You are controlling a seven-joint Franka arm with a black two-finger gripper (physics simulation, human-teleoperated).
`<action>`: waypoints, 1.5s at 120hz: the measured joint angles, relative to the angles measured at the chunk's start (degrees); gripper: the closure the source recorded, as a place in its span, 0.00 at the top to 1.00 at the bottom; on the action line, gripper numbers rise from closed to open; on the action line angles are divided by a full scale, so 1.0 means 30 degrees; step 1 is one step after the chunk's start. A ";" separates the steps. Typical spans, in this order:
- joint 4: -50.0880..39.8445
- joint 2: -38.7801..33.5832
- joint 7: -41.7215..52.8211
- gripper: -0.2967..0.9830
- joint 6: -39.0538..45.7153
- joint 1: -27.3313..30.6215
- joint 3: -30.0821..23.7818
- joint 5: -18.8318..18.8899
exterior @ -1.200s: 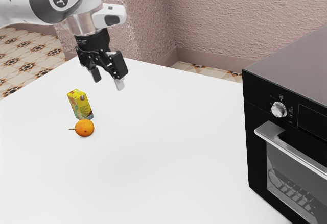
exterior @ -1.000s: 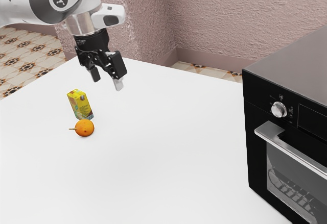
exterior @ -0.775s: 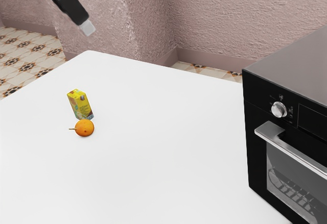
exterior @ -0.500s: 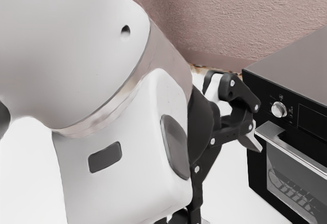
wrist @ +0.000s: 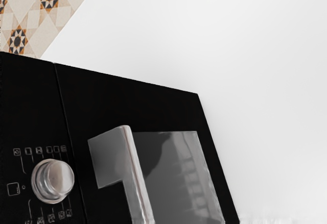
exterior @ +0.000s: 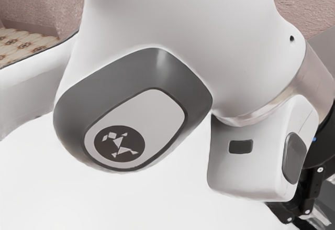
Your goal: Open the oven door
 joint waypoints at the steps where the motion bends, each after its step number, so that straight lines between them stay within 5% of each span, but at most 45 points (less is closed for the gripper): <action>1: 0.0022 0.0042 0.0097 0.77 0.0023 0.0037 0.0016 0.0018; 41: -0.2852 -0.1557 0.3042 0.77 0.1512 0.0324 0.1987 0.0060; 180: -0.5129 -0.0068 0.6287 0.77 0.3888 0.0969 0.2517 -0.0271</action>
